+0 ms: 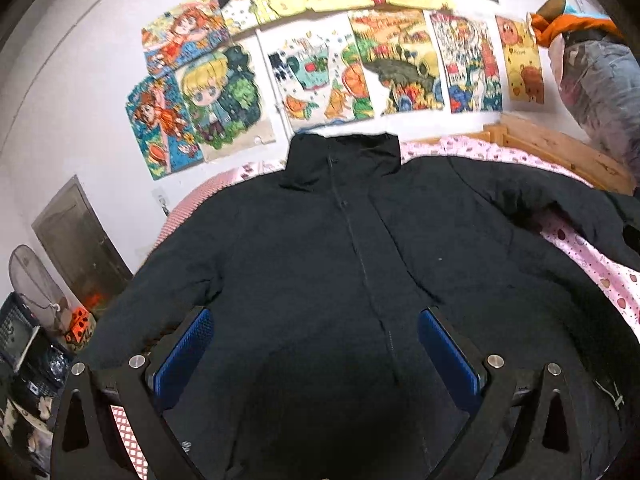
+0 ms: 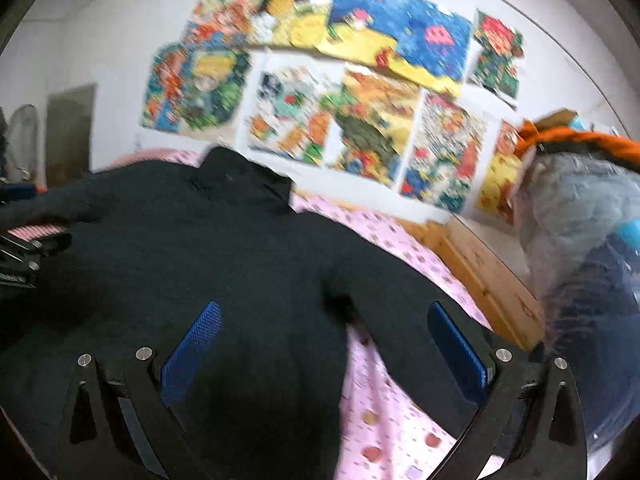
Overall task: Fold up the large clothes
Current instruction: 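Lift the sleeve with the right gripper and lay it across the jacket body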
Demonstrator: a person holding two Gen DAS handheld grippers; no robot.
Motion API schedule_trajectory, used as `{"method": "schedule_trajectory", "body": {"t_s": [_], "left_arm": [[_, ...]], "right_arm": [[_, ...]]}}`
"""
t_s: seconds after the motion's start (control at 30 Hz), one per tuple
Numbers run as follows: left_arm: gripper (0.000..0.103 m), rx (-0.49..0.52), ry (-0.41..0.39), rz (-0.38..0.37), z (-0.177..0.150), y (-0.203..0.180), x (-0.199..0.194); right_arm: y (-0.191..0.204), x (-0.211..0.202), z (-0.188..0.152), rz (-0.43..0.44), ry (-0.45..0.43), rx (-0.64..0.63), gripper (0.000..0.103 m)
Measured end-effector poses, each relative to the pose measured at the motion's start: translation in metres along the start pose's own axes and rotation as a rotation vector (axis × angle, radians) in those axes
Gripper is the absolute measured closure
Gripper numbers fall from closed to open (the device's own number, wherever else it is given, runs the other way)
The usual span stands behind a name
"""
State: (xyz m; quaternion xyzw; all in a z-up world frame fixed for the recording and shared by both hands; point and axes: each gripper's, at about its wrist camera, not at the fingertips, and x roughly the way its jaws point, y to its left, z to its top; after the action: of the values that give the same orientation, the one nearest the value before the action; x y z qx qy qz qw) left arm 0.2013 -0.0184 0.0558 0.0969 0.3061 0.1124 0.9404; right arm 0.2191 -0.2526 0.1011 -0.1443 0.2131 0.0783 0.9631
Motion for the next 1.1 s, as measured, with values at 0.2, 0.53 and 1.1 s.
{"method": "schedule_trajectory", "body": {"t_s": [0.2,0.53,1.1], "left_arm": [[0.000,0.023,0.047,-0.022,0.011,-0.026,0.022],[0.000,0.144,0.120,-0.032,0.033,-0.080,0.048],[0.000,0.116,0.191,-0.108,0.066,-0.177,0.122]], "right_arm": [[-0.032,0.031,-0.026,-0.091,0.159,0.084,0.001],[-0.089,0.048,-0.068,-0.206,0.175,0.176,0.001],[-0.142,0.085,-0.134,-0.257,0.278,0.336,0.001]]}}
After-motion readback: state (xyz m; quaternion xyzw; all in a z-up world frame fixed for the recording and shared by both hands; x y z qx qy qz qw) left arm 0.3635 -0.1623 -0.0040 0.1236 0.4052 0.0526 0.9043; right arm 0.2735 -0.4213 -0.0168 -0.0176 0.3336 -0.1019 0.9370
